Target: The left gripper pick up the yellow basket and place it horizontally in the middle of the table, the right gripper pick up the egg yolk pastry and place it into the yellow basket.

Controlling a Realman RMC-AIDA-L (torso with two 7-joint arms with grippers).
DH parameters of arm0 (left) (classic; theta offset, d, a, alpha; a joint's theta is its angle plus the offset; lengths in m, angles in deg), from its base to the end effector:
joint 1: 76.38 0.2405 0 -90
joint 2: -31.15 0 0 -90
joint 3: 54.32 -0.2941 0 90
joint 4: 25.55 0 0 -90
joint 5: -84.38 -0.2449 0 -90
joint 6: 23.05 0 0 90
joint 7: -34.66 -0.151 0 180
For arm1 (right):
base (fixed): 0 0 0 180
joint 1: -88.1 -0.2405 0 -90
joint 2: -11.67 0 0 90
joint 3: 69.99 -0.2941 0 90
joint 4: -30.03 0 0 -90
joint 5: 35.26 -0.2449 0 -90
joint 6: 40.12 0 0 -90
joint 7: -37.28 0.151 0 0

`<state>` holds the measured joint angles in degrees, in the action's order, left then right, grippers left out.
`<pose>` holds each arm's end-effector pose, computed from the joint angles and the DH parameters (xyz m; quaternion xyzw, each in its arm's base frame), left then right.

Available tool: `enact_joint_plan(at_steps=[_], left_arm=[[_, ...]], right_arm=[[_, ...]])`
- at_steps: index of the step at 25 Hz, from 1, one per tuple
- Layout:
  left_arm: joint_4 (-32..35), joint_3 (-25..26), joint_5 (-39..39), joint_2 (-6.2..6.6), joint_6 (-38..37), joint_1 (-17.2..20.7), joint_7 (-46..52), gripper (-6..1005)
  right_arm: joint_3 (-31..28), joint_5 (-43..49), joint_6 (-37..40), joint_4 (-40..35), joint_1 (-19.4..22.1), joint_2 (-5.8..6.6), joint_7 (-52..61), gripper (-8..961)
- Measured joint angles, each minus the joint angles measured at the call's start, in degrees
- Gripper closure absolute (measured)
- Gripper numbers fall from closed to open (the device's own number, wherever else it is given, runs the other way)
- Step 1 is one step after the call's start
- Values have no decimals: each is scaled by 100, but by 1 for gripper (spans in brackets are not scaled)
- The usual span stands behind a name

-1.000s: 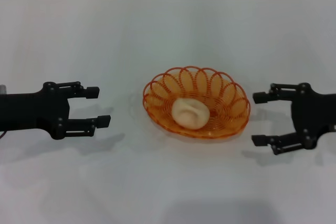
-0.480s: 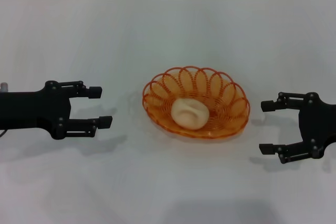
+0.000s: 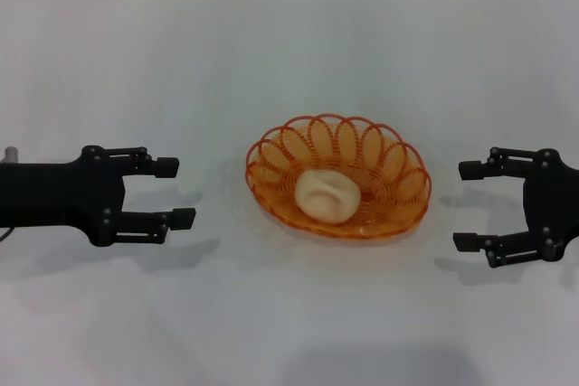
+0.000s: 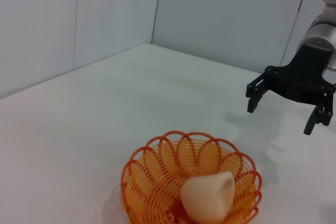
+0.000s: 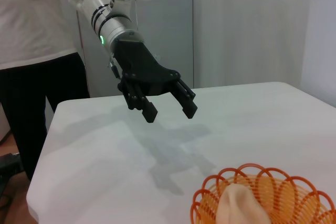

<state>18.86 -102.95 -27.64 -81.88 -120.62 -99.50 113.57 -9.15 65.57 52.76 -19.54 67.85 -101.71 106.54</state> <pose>-0.3381 0.3398 0.0227 -0.9636 -0.1733 -0.1845 0.0859 0.3116 0.3429 0.0080 -0.9740 0.0462 0.1950 0.1058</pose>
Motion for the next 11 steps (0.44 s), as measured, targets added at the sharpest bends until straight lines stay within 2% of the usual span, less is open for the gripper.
enact_joint_plan(at_steps=[11], left_arm=[[-12,-3,-143,0,-75,-104,63,242]], right_arm=[[-3,1,-25,0,21,9,0,80]])
